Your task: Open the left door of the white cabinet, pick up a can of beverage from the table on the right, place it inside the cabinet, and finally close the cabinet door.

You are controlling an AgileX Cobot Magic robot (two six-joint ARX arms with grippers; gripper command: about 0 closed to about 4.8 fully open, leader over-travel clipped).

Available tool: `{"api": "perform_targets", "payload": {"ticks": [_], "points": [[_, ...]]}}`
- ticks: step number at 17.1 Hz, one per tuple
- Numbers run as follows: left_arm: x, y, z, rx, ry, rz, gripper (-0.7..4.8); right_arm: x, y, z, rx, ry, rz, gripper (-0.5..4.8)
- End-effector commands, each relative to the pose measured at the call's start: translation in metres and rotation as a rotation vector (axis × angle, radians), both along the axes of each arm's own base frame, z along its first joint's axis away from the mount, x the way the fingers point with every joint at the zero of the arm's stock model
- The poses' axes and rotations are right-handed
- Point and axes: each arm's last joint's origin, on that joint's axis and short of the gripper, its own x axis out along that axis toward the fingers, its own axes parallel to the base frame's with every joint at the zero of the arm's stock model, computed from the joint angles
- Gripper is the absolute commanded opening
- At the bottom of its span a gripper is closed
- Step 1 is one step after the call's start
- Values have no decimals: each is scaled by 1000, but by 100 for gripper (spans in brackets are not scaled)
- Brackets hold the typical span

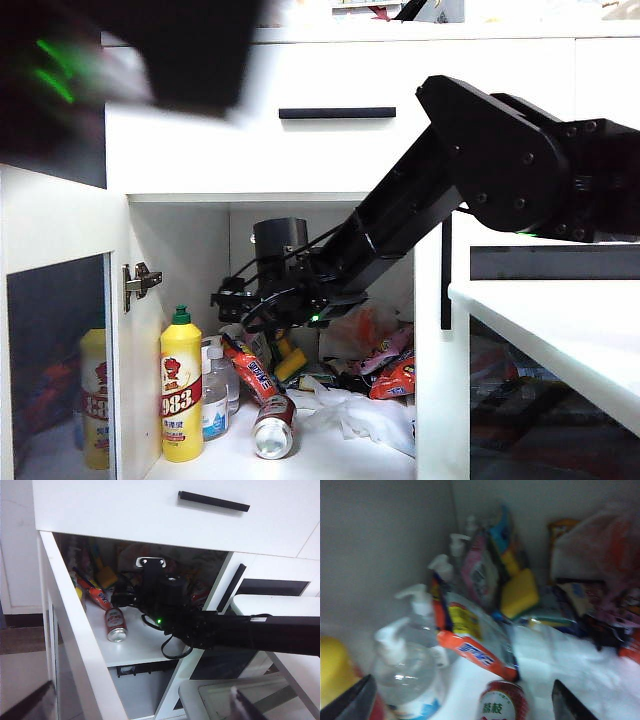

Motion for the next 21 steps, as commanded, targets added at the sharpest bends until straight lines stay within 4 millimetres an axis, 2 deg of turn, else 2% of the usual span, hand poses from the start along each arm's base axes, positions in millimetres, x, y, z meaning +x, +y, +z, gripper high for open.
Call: {"api": "perform_targets", "payload": {"ticks": [1,3,5,7,9,10,12,13,15,17,21], "points": [[0,0,3,-17,-20,3,479,-6,12,42,3,4,102,462],[0,0,6,-37,-41,4,479,-14,13,59,-3,178,78,449],[0,0,8,-49,-53,1,479,-19,12,67,116,340,106,449],[-2,2,13,-60,-65,-1,479,-27,9,64,169,544,170,448],[-4,3,16,-71,-77,0,479,-39,8,54,165,775,293,393],[-4,4,16,-75,-81,-1,479,-44,10,55,159,825,375,358],[-6,5,17,-82,-89,-1,479,-49,10,66,164,863,391,359],[-7,7,17,-89,-96,-1,479,-53,8,76,146,891,421,359],[-9,8,18,-98,-105,0,479,-63,1,82,49,980,413,359],[-9,8,18,-100,-107,-1,479,-78,-7,73,-77,1138,414,359],[-9,8,18,-101,-108,-2,479,-117,-3,67,-334,1330,529,359]]}}
